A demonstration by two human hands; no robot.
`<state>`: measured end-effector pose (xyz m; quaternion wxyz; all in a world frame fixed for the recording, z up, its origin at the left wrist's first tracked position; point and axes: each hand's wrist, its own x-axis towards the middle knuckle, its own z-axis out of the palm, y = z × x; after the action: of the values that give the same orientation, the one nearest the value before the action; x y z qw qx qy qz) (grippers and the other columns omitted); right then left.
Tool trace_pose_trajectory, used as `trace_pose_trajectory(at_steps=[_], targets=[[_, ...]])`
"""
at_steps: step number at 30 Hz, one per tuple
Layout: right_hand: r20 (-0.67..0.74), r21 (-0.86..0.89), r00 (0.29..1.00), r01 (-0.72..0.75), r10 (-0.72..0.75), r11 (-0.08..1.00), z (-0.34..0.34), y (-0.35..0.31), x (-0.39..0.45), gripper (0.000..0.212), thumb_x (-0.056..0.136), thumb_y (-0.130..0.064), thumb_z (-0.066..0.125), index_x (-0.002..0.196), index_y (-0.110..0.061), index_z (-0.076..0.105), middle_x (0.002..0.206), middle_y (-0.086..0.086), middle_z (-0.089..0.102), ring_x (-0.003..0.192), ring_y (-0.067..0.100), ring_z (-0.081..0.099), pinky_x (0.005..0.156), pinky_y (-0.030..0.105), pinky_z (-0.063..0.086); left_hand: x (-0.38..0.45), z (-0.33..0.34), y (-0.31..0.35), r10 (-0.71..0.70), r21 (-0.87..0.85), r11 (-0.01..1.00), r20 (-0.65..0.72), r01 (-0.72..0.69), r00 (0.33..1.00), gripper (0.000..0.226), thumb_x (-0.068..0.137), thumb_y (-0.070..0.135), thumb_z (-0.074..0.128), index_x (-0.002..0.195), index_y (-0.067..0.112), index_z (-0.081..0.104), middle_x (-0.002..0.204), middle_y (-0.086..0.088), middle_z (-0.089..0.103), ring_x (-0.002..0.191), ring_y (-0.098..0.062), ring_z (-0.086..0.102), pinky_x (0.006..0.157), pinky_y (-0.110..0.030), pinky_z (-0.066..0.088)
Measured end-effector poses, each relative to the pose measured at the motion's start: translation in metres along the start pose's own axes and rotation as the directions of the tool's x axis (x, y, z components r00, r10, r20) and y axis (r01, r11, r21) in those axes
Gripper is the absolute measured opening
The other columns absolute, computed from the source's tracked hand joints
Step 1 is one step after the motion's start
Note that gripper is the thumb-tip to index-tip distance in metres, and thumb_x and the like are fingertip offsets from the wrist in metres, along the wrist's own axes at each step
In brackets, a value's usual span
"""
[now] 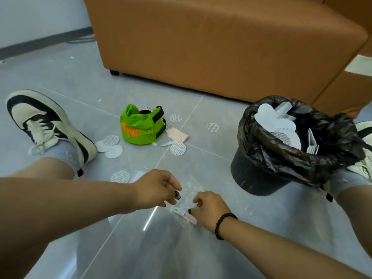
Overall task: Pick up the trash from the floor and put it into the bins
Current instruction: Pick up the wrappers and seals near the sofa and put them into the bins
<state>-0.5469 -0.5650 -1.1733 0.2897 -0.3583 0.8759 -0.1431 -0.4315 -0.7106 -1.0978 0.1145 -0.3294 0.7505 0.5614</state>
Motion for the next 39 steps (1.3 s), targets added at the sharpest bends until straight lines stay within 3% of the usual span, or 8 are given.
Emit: trace_pose_trajectory(at_steps=[6,12,16,24,28,32,36,39], targets=[[-0.051,-0.086,0.999,0.016,-0.020,0.996,0.038,0.000,0.003,0.034,0.088,-0.040,0.054,0.118,-0.025,0.056,0.120,-0.005,0.048,0.105,0.017,0.054,0.100,0.028,0.037,0.032,0.012,-0.016,-0.050,0.016,0.999,-0.024,0.050,0.998,0.017,0.086,0.002,0.052,0.094,0.013,0.061,0.086,-0.001,0.070,0.075,-0.010,0.067,0.061,-0.021,0.049],[-0.111,0.064,0.994,-0.018,0.025,0.998,0.047,0.010,0.012,0.003,0.090,-0.029,0.059,0.092,-0.028,0.061,0.100,-0.009,0.047,0.093,0.013,0.056,0.093,0.027,0.043,0.068,0.023,-0.044,-0.020,0.397,0.915,-0.126,0.069,0.992,0.025,0.090,0.018,0.057,0.115,0.017,0.054,0.118,-0.003,0.054,0.106,-0.019,0.054,0.084,-0.023,0.044],[-0.086,0.119,0.996,0.000,0.010,0.993,0.047,0.013,0.012,0.018,0.089,-0.025,0.060,0.077,-0.030,0.049,0.095,-0.009,0.044,0.092,0.012,0.056,0.092,0.027,0.046,0.087,0.041,-0.047,-0.018,0.532,0.836,-0.215,0.133,0.976,0.050,0.090,0.034,0.059,0.132,0.016,0.039,0.133,-0.008,0.037,0.124,-0.026,0.038,0.100,-0.033,0.038],[-0.092,0.317,0.986,-0.104,0.140,0.943,0.003,0.032,-0.001,0.013,0.084,-0.019,0.064,0.073,-0.021,0.057,0.076,-0.007,0.058,0.070,0.008,0.056,0.057,0.014,0.046,0.109,0.067,-0.017,-0.055,0.545,0.827,-0.167,0.139,0.984,0.047,0.083,0.032,0.071,0.116,0.005,0.052,0.124,-0.013,0.056,0.114,-0.028,0.055,0.086,-0.028,0.043],[-0.191,0.291,0.971,-0.085,0.145,0.953,-0.062,0.029,-0.013,0.017,0.078,-0.019,0.070,0.066,-0.021,0.059,0.066,-0.007,0.059,0.072,0.014,0.063,0.066,0.023,0.052,0.093,0.067,0.020,0.037,0.598,0.800,-0.128,0.047,0.991,0.045,0.085,0.041,0.066,0.108,0.002,0.059,0.119,-0.014,0.059,0.111,-0.028,0.056,0.079,-0.027,0.041],[-0.229,0.271,0.973,0.046,0.018,0.961,-0.136,0.000,-0.052,0.014,0.075,-0.017,0.075,0.068,-0.016,0.064,0.058,-0.006,0.061,0.053,0.003,0.058,0.052,0.016,0.044,0.061,0.050,0.063,0.110,0.458,0.887,-0.094,-0.055,0.990,0.031,0.082,0.037,0.070,0.078,0.008,0.059,0.088,-0.007,0.068,0.087,-0.023,0.064,0.064,-0.023,0.047],[-0.374,0.281,0.923,0.207,-0.091,0.937,-0.211,-0.021,-0.088,0.007,0.074,-0.014,0.075,0.069,-0.015,0.070,0.060,-0.003,0.064,0.052,0.004,0.055,0.056,0.018,0.048,0.011,0.024,0.099,0.195,0.121,0.976,-0.096,-0.183,0.976,0.015,0.081,0.025,0.074,0.081,0.010,0.069,0.077,-0.006,0.070,0.064,-0.015,0.061,0.045,-0.013,0.041],[-0.578,0.271,0.815,0.234,-0.036,0.934,-0.246,-0.005,-0.083,0.007,0.076,-0.013,0.073,0.070,-0.013,0.068,0.066,0.003,0.065,0.058,0.012,0.056,0.059,0.023,0.050,-0.031,0.009,0.113,0.241,0.014,0.970,-0.088,-0.241,0.966,0.012,0.083,0.025,0.072,0.086,0.013,0.072,0.077,-0.005,0.068,0.070,-0.015,0.054,0.058,-0.019,0.040]])
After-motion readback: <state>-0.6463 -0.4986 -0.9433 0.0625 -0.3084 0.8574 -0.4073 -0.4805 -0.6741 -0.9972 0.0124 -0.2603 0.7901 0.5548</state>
